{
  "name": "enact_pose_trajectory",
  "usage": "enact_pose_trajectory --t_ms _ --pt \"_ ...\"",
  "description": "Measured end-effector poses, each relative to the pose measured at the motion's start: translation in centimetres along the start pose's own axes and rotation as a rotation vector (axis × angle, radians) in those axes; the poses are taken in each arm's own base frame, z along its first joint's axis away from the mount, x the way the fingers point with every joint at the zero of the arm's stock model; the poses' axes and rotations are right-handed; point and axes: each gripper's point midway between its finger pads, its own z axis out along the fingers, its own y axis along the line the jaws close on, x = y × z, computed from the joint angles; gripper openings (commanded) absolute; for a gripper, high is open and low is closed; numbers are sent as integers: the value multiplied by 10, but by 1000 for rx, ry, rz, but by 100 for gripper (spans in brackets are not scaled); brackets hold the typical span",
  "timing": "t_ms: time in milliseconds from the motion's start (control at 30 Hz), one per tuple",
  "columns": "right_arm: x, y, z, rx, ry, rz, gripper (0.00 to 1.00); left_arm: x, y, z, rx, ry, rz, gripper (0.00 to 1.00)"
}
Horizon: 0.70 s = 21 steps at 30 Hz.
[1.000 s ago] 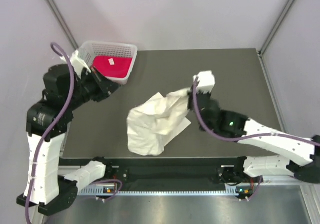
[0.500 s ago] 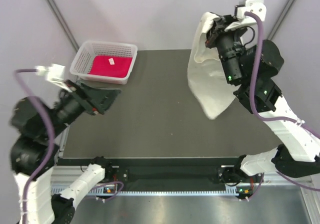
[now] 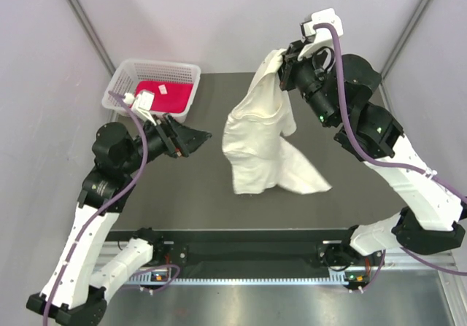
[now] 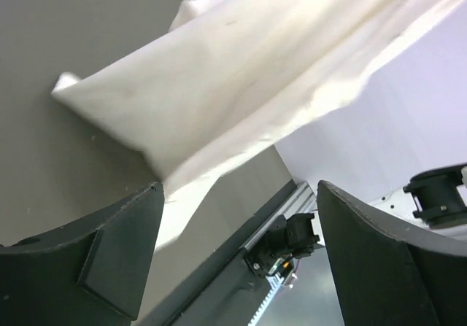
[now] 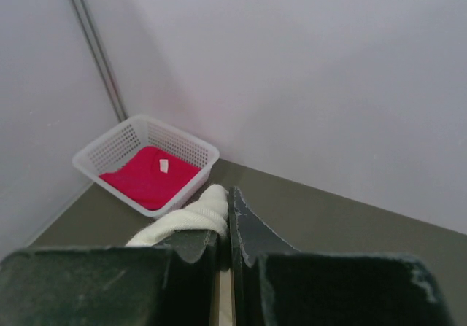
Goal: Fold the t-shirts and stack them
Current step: Flatten the tshirt out
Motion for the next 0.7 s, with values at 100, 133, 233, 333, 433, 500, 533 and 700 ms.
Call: enact_pose_trajectory --t_ms 100,133,233,333,433,500,533,700 --pt "8 1 -4 -10 26 12 0 -2 -13 14 59 7 80 95" --pt "10 2 -5 -15 33 17 0 0 -15 20 72 15 114 98" --pt "12 5 -5 -26 41 36 0 13 -14 37 82 52 215 98" --pt "14 8 -6 -39 50 51 0 23 -6 49 81 84 345 99" --pt "17 10 -7 -49 62 57 0 23 5 58 67 91 481 98" --pt "18 11 -7 -53 68 63 0 21 15 64 51 91 573 99" --pt "18 11 -7 -56 71 65 0 20 17 65 47 91 607 99" --pt "20 18 -12 -106 86 71 0 22 16 78 126 118 775 99"
